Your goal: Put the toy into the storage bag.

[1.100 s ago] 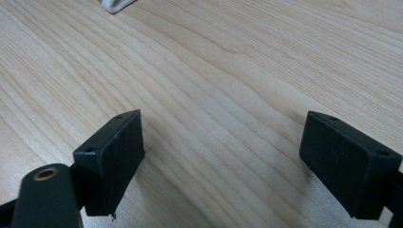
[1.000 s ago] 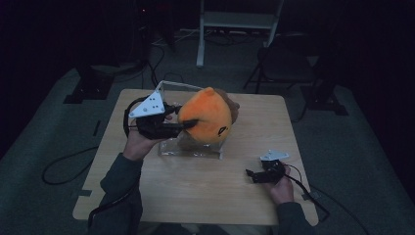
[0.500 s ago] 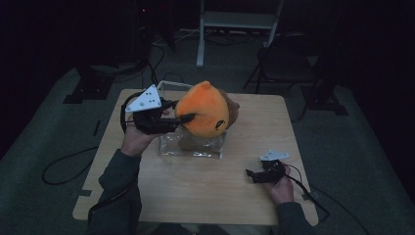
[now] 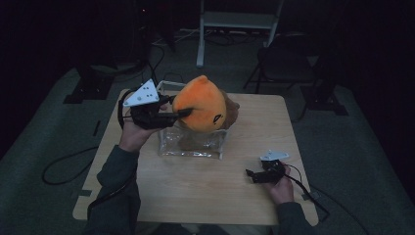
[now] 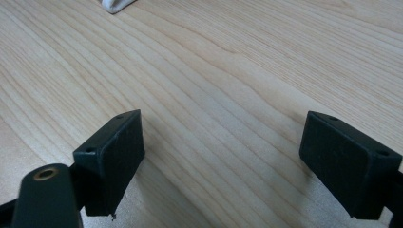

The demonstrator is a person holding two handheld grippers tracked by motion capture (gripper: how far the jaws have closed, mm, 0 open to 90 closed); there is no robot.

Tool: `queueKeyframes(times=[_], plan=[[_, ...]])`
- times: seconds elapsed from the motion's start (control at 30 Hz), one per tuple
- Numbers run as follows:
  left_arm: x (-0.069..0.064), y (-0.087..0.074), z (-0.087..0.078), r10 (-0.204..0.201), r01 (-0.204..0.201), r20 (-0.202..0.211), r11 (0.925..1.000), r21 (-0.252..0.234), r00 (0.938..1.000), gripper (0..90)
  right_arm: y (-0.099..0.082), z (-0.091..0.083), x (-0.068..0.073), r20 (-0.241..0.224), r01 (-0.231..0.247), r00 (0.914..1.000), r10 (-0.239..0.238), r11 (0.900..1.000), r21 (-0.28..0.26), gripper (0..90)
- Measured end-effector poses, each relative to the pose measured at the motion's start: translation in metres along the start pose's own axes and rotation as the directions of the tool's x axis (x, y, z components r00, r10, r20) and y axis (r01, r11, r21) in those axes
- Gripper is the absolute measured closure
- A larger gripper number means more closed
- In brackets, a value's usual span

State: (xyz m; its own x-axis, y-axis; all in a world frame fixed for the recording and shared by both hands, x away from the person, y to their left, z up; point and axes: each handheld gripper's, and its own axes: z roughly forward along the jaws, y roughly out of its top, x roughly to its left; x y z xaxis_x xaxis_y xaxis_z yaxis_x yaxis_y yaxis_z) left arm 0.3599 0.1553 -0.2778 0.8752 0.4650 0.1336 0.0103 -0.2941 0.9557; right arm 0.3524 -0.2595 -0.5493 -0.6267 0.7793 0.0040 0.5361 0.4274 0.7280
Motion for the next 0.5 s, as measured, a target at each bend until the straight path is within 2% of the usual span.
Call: queueKeyframes(times=[0.5], plan=[[0.007, 0.0078, -0.0024, 0.005, -0.005, -0.018, 1.0, -0.002, 0.9998, 52.1, 0.0, 0.0, 0.0, 0.0, 0.0, 1.0, 0.0, 1.0, 0.0, 14.3]])
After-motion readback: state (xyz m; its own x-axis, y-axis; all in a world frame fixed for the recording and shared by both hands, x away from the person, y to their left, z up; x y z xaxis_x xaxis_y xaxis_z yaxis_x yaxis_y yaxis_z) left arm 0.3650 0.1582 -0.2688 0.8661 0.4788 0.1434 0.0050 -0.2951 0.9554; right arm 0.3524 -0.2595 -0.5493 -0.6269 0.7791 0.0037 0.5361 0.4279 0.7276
